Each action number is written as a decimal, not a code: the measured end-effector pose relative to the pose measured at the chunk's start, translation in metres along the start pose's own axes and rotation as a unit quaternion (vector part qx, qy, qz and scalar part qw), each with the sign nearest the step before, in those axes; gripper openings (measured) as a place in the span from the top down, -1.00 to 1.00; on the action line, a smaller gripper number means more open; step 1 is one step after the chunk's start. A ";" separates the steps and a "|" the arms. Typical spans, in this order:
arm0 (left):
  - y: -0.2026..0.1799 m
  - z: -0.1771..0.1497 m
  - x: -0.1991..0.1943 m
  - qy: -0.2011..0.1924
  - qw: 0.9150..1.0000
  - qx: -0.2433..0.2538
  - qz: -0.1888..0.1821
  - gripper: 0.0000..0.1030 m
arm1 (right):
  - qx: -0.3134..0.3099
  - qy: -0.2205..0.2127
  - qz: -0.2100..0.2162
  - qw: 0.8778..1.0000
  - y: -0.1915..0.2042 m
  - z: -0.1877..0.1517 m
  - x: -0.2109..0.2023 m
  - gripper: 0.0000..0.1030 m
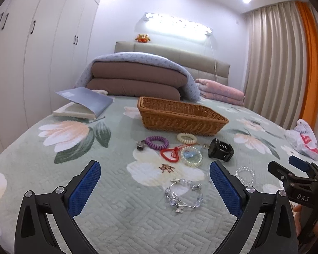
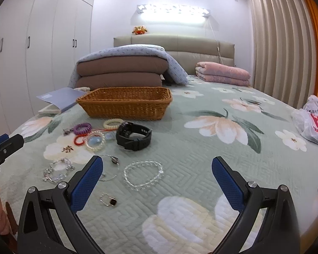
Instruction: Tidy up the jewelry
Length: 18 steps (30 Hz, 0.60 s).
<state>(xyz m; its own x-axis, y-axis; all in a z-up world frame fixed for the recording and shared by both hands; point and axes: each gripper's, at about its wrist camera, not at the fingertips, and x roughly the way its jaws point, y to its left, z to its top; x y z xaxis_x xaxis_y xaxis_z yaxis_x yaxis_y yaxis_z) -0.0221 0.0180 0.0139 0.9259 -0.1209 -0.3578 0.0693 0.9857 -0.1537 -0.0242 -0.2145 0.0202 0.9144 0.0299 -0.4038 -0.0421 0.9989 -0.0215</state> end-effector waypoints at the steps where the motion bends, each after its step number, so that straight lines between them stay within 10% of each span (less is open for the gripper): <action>1: 0.000 0.000 0.000 -0.002 1.000 0.000 -0.001 -0.98 | -0.001 -0.003 0.002 1.000 0.001 0.001 -0.001 -1.00; 18: -0.017 -0.005 -0.004 -0.010 0.999 0.042 0.001 -0.98 | -0.005 -0.008 0.020 1.000 0.007 0.001 -0.002 -1.00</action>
<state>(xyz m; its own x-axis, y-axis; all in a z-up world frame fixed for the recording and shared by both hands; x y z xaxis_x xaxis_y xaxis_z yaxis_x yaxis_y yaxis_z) -0.0288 0.0008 0.0128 0.9332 -0.1181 -0.3394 0.0983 0.9923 -0.0751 -0.0262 -0.2078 0.0214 0.9178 0.0713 -0.3905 -0.0836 0.9964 -0.0146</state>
